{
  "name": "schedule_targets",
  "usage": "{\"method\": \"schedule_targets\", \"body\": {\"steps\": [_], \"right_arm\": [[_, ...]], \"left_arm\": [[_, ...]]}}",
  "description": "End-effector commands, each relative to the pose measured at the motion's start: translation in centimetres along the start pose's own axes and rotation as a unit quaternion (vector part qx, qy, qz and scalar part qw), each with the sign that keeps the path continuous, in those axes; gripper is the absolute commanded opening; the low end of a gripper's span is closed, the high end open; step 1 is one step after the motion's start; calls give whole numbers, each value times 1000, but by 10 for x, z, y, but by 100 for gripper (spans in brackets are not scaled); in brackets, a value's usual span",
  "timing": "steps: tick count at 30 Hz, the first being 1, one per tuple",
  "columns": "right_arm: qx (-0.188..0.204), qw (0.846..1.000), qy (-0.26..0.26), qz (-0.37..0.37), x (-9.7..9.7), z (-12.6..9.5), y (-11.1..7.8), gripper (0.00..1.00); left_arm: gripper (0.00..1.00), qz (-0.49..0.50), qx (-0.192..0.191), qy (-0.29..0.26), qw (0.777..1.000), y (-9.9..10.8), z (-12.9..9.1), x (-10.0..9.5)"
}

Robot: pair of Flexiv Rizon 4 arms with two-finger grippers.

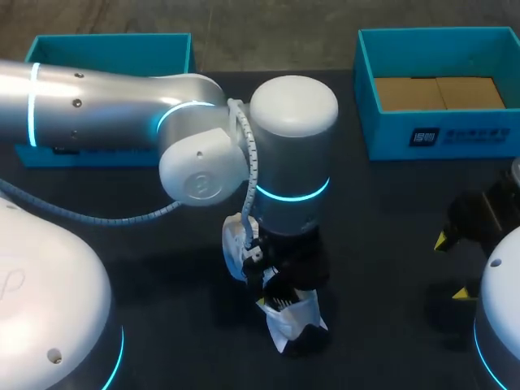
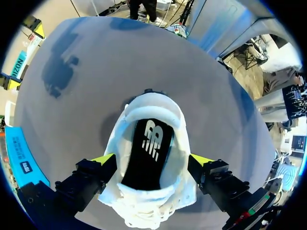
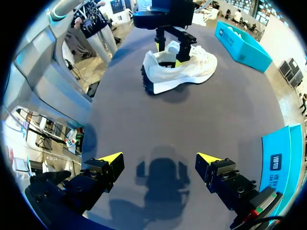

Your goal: Take the shoe out of the shoebox, open the shoe tongue, remove and reinsert the insole, then place the shoe into the shoebox

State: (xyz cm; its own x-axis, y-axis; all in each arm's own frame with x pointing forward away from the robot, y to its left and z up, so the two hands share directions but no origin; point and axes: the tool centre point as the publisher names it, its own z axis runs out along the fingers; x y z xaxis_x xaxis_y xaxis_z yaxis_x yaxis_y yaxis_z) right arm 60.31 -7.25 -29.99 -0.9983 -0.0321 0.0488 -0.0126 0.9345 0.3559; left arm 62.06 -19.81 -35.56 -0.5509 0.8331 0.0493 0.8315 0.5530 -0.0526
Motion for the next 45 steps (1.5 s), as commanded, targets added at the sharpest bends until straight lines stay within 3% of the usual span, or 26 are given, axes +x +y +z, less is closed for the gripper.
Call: {"method": "schedule_targets", "body": {"steps": [1,17,27,32,36,38,40,42,45], "right_arm": [[2,1000,-1,0,1,1,0,100],[2,1000,-1,0,1,1,0,100],[2,1000,-1,0,1,1,0,100],[2,1000,-1,0,1,1,0,100],[2,1000,-1,0,1,1,0,100],[2,1000,-1,0,1,1,0,100],[2,1000,-1,0,1,1,0,100],[2,1000,-1,0,1,1,0,100],[2,1000,-1,0,1,1,0,100]], "left_arm": [[100,-6,2,-5,1000,10,2,5],[100,-22,19,-21,999,37,-4,6],[100,9,27,-52,998,50,-31,5],[100,17,13,-74,997,57,-52,3],[100,39,42,-90,994,55,-64,6],[69,48,45,-88,994,50,-63,6],[47,55,47,-85,994,46,-60,6],[36,60,49,-82,994,44,-58,6],[30,64,49,-80,994,46,-54,6]]}}
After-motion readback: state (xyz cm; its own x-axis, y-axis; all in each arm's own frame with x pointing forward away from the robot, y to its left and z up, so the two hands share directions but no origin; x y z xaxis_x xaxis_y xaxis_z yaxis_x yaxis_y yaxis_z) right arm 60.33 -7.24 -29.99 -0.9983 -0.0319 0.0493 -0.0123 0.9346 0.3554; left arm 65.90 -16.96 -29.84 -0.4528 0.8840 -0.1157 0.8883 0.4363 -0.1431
